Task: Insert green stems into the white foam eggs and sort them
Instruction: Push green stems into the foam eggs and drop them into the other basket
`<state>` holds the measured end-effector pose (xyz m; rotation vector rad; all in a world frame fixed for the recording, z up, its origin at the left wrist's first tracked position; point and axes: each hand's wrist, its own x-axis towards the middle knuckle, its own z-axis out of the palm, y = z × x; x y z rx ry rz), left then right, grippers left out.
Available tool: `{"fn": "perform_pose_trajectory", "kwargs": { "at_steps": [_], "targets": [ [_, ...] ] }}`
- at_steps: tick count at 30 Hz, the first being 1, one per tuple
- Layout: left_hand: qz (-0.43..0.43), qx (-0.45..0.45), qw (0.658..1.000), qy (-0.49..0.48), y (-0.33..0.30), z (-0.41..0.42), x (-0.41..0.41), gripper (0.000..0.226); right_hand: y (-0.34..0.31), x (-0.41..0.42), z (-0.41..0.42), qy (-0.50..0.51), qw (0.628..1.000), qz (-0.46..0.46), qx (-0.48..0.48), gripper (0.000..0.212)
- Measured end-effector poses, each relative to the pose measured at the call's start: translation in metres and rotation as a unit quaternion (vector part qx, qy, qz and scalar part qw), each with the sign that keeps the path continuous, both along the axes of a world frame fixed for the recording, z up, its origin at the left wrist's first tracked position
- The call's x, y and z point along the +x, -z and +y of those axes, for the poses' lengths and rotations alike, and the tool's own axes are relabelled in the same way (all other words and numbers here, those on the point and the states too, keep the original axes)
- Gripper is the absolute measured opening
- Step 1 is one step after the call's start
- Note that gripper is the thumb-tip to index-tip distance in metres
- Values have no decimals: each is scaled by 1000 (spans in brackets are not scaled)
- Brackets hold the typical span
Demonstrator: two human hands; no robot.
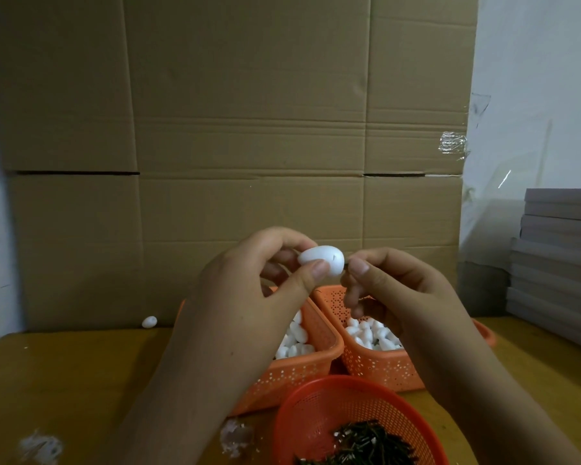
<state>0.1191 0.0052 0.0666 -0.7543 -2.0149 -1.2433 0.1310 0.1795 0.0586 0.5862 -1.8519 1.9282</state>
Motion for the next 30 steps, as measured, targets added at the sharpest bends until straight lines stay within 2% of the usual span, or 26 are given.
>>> {"fn": "perform_pose_trajectory", "kwargs": {
  "at_steps": [8,13,23,30],
  "targets": [
    [-22,2,1000,-15,4,-1,-5,29,0,1,0,13,999,13,28,22],
    [-67,-18,997,35,5,1,-5,28,1,0,-1,48,999,22,9,25],
    [-46,-40,997,52,2,1,-3,30,2,-1,0,123,992,23,-9,38],
    [-35,-77,995,58,4,7,4,40,1,1,-3,133,990,46,-19,47]
  ]
}}
